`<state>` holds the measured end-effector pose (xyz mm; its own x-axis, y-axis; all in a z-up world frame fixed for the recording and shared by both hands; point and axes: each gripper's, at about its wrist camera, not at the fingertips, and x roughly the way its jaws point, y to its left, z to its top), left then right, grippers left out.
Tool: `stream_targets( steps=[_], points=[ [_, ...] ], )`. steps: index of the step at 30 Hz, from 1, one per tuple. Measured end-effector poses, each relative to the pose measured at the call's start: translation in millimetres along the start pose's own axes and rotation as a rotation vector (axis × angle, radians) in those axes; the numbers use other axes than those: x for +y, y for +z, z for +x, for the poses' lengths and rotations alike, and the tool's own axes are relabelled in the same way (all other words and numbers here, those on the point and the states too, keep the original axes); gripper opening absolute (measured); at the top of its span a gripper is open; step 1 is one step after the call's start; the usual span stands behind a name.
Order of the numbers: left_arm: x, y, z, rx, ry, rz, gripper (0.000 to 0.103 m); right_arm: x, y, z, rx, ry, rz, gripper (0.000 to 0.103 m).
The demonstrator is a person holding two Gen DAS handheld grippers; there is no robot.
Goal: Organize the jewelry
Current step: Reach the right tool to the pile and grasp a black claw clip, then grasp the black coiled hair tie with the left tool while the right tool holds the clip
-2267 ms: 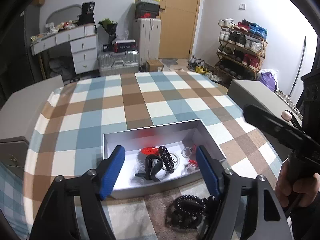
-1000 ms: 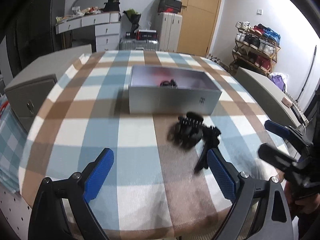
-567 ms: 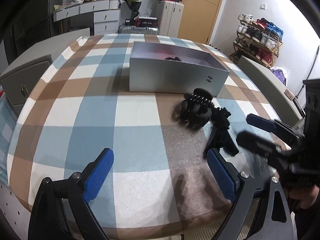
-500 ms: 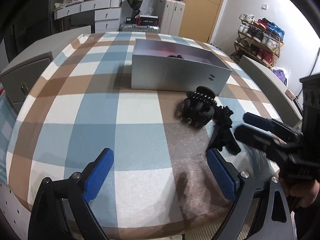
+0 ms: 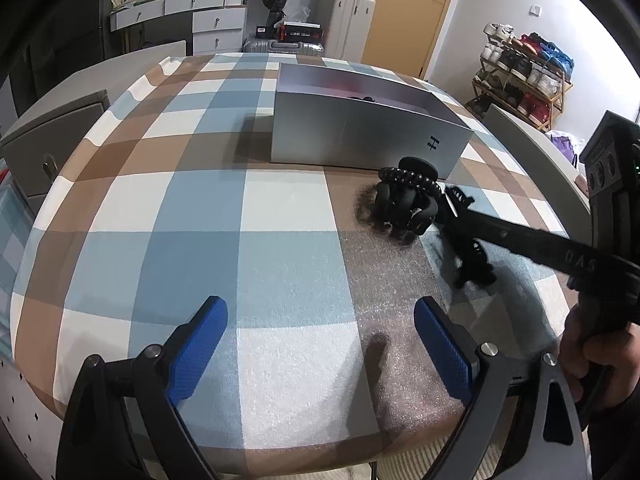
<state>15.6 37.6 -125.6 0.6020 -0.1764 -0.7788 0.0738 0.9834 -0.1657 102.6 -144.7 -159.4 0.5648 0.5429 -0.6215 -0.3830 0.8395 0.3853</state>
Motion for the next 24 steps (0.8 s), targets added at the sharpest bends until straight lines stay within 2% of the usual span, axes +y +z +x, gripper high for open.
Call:
stream_targets(
  steps=[5, 14, 20, 24],
  points=[
    [-4.7, 1.8, 1.1, 0.005, 0.001, 0.014, 0.092, -4.3, -0.3, -8.5, -0.02, 0.029, 0.02, 0.013],
    [-7.1, 12.5, 1.6, 0.005, 0.017, 0.028, 0.092, -8.0, -1.0, -21.9, -0.073, 0.106, 0.038, 0.013],
    [-12.5, 38.9, 0.4, -0.03, 0.012, 0.055, 0.092, -19.3, -0.8, -34.3, -0.125, 0.151, 0.075, 0.013],
    [-22.8, 61.0, 10.6, -0.022, -0.037, 0.093, 0.092, -28.0, -1.4, -44.6, -0.168, 0.151, 0.09, 0.013]
  ],
)
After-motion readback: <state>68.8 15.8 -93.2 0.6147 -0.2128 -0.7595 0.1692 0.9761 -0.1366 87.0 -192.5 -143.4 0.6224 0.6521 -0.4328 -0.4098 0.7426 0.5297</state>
